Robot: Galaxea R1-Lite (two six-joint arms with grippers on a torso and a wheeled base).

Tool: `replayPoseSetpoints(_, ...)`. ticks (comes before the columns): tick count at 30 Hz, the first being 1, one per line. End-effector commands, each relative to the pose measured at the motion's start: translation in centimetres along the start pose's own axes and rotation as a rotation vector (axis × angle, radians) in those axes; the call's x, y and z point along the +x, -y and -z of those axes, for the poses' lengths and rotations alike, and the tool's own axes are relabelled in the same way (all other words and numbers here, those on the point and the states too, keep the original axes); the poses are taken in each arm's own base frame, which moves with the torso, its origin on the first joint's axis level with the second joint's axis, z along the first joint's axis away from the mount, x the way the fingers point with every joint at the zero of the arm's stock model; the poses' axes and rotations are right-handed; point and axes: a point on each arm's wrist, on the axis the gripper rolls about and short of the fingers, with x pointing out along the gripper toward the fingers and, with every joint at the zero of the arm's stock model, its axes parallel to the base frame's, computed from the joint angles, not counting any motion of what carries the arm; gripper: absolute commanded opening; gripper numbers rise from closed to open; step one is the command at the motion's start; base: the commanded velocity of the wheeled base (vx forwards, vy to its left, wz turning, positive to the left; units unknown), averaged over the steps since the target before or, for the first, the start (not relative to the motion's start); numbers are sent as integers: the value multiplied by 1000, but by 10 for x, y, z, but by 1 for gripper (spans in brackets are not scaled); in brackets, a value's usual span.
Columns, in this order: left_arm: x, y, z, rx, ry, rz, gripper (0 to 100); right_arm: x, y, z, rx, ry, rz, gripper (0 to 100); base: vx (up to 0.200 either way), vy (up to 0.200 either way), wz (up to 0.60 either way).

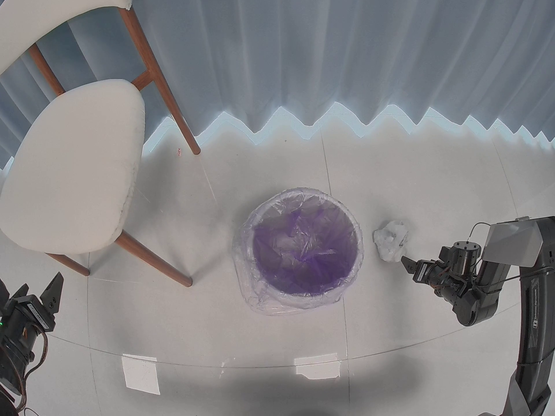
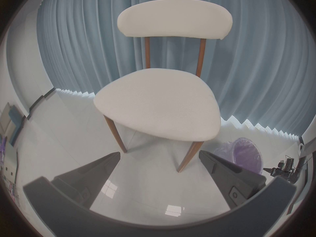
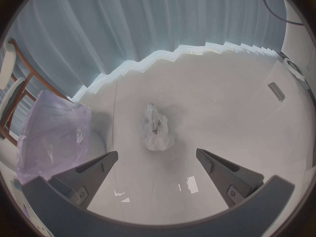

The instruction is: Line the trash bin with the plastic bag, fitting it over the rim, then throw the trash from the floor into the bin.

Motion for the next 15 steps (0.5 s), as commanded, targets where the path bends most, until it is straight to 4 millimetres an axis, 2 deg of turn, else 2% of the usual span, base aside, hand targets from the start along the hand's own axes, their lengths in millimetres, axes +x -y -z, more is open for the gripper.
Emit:
replayPoseSetpoints(1,-19,-6,4,12,81,8,100,16,4,13,-1,-12,2,100,0,0,0)
replayPoseSetpoints(4,-25,-8,2,3,123,0,100,24,4,14,-5,-3,-2,100,0,0,0)
replayPoseSetpoints(8,-51,-11,7,1,194,38,100,33,6,17,-21,2,0,100,0,0,0)
replayPoseSetpoints(9,-51,-11,7,1,194,38,100,33,6,17,-21,2,0,100,0,0,0)
replayPoseSetpoints(12,-81,-21,31,75,207,72,100,40,10,16,-39,7,5,100,0,0,0)
replayPoseSetpoints(15,-97,-30,55,124,213,75,100,44,12,12,-46,9,10,100,0,0,0)
